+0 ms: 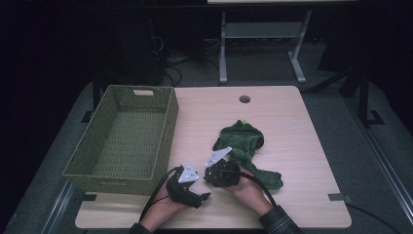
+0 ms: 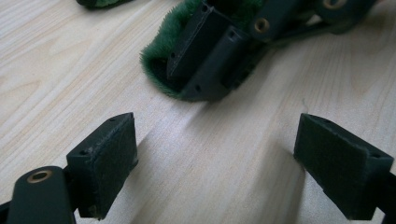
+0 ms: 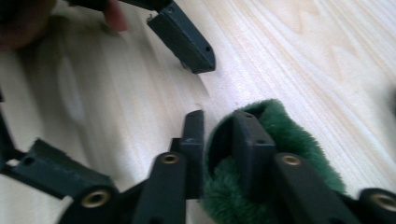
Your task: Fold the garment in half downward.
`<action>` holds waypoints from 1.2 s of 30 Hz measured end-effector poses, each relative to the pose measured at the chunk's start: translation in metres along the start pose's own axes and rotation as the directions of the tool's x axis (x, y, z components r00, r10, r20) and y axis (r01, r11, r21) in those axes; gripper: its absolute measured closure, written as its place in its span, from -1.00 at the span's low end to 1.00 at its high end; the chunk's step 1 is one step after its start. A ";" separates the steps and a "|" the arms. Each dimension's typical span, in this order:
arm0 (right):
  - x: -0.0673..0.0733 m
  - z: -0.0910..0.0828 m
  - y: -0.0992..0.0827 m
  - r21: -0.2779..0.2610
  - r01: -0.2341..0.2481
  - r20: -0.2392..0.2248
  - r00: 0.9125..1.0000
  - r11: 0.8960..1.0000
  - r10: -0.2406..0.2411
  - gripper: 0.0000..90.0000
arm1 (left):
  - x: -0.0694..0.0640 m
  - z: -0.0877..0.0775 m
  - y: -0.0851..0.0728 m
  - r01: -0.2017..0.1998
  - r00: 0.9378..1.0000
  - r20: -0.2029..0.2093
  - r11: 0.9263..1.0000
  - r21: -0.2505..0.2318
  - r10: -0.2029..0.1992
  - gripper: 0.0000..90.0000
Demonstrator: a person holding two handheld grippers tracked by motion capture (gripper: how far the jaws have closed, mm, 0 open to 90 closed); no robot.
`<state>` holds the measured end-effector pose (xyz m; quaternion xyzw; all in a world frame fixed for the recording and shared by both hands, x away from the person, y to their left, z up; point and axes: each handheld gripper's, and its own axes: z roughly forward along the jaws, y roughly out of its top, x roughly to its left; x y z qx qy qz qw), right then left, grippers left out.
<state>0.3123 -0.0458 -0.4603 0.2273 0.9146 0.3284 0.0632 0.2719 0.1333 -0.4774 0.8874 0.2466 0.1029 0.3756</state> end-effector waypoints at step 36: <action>-0.013 -0.063 -0.016 -0.166 -0.098 -0.143 0.987 0.981 0.074 0.95 | 0.000 0.000 0.000 0.001 1.000 0.004 1.000 0.001 -0.001 -0.72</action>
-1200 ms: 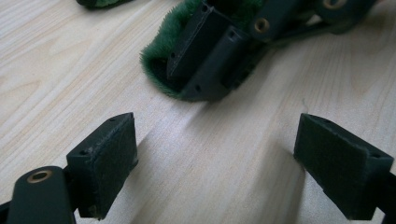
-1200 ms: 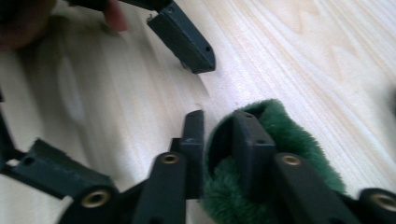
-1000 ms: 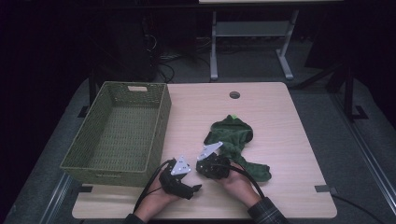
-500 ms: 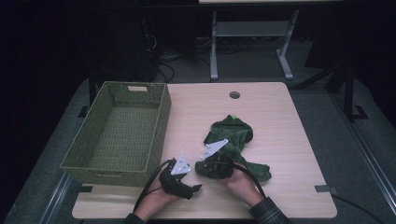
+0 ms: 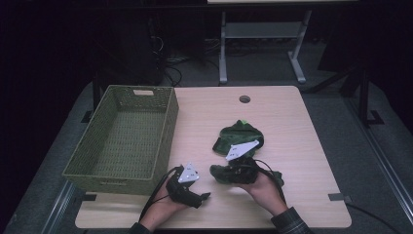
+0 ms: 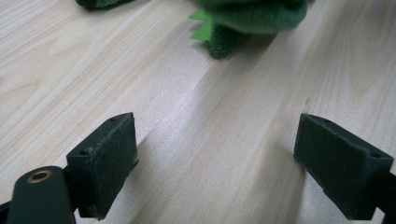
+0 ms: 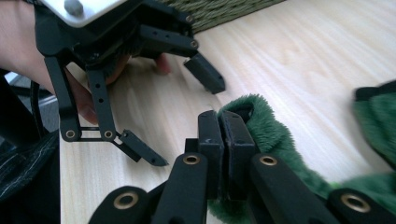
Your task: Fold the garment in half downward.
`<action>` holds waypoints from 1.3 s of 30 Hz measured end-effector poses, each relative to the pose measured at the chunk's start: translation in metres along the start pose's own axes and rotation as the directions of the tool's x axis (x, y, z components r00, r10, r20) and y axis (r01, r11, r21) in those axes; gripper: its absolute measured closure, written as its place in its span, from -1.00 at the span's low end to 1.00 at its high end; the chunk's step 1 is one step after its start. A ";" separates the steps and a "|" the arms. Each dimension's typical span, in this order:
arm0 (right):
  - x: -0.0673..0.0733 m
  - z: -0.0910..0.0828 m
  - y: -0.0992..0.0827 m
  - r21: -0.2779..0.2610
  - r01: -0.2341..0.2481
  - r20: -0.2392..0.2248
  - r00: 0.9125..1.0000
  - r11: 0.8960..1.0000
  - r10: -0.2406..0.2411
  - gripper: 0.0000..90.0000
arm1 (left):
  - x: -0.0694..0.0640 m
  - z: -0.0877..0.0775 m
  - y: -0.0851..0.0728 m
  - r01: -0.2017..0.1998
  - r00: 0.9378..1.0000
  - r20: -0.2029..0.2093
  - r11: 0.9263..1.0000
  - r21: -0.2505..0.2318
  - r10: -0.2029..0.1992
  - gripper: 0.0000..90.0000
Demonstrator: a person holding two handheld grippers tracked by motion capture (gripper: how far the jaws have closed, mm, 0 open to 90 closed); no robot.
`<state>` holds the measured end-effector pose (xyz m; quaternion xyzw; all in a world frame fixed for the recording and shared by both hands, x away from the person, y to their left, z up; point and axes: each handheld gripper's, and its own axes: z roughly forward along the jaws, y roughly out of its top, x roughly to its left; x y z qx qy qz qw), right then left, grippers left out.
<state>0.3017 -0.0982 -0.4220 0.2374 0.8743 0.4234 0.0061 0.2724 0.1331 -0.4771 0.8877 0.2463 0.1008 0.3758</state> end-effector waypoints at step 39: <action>-0.051 -0.066 -0.061 -0.018 -0.179 0.198 0.964 0.984 0.179 0.81 | 0.001 0.000 0.000 -0.008 1.000 -0.001 1.000 0.001 0.008 -0.72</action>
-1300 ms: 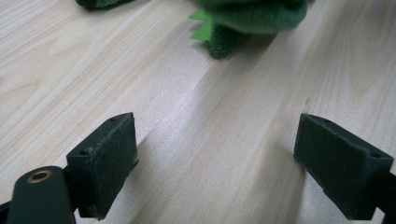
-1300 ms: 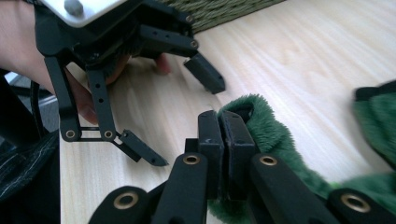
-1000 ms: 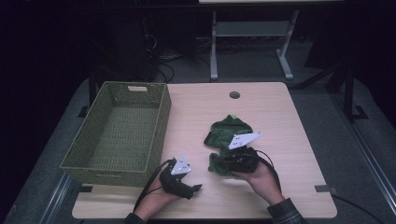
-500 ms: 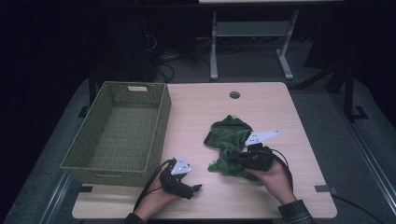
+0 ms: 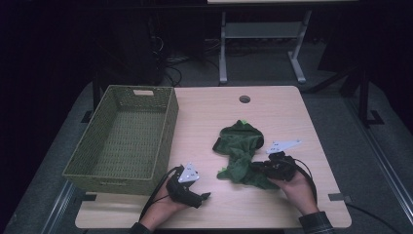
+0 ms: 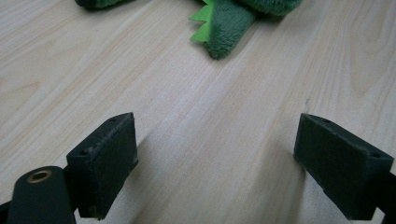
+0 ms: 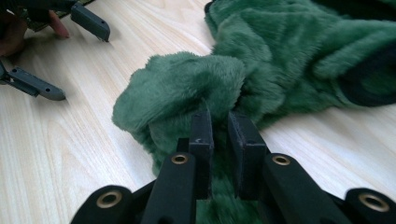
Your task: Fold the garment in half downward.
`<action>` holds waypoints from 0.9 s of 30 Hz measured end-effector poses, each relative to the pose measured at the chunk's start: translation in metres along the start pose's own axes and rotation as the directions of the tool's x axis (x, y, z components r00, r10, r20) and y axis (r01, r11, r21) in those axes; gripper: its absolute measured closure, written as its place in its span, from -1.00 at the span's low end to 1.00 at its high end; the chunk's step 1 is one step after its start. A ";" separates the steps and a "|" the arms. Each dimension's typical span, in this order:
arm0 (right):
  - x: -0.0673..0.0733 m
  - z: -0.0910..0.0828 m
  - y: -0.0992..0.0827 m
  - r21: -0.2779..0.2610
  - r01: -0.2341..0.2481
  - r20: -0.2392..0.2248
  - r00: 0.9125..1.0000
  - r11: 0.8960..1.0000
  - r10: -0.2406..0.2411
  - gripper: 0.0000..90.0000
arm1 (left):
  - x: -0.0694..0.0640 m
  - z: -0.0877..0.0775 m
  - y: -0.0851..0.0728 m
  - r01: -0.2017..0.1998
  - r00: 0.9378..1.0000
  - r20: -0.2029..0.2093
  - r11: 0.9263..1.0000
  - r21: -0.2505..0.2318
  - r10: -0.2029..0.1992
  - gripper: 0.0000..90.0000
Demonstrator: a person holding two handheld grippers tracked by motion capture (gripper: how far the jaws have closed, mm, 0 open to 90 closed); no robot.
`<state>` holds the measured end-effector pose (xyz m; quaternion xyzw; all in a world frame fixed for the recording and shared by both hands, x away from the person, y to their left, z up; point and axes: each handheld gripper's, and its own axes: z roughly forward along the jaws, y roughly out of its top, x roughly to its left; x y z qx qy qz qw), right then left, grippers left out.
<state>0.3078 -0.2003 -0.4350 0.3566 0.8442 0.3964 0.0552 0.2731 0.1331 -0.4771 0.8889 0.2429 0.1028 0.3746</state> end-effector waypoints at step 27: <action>-0.003 0.051 0.014 0.109 0.038 -0.021 0.999 0.993 -0.036 0.96 | 0.000 0.000 0.000 0.002 1.000 0.001 1.000 -0.001 -0.002 -0.72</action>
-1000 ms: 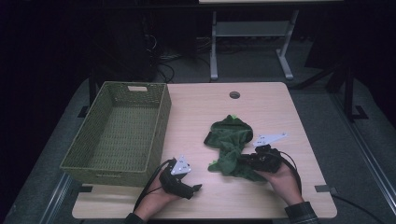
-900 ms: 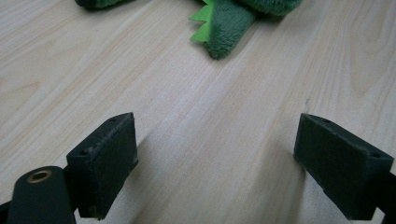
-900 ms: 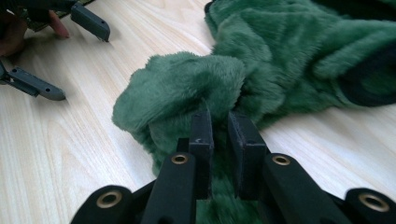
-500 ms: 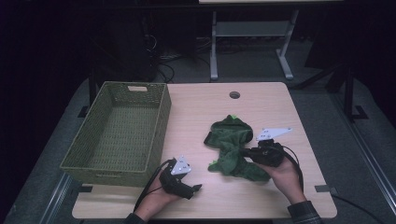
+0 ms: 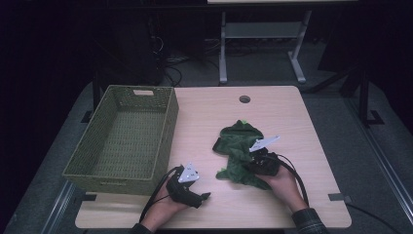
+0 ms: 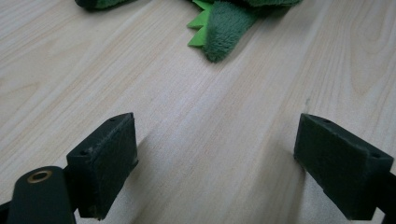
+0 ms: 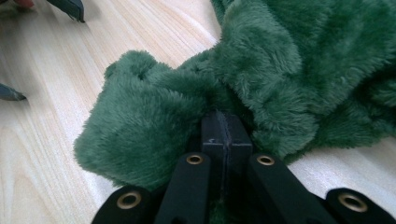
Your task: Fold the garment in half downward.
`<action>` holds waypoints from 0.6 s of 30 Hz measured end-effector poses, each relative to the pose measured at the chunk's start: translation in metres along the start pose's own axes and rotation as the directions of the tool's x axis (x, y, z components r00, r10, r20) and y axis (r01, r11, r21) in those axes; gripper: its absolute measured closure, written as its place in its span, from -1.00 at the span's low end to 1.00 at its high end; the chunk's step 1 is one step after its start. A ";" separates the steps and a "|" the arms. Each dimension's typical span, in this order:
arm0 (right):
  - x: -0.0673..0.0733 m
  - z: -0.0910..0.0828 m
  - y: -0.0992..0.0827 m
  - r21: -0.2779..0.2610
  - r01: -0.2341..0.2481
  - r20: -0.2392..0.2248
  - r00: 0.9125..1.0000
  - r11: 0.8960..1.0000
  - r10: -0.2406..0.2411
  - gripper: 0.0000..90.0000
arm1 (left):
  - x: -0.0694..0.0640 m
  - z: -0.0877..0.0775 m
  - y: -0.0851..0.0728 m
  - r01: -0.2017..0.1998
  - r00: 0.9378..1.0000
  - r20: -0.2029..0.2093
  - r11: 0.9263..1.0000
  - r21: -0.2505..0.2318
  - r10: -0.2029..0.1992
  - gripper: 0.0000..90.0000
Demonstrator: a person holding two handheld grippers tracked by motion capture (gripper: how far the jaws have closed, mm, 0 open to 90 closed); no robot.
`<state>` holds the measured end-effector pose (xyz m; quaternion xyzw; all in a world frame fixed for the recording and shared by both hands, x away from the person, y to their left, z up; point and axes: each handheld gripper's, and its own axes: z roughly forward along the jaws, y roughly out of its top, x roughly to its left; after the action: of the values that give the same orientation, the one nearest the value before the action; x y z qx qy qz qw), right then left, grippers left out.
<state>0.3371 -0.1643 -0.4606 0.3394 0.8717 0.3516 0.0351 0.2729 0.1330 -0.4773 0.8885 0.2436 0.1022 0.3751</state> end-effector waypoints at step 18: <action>-0.019 -0.080 -0.053 -0.131 -0.045 0.109 0.992 0.990 0.059 0.47 | 0.000 0.000 0.000 0.001 1.000 0.001 1.000 0.001 -0.001 -0.72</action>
<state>0.2978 -0.2514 -0.4375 0.3785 0.8348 0.3879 0.0968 0.2729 0.1330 -0.4770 0.8887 0.2439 0.1017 0.3747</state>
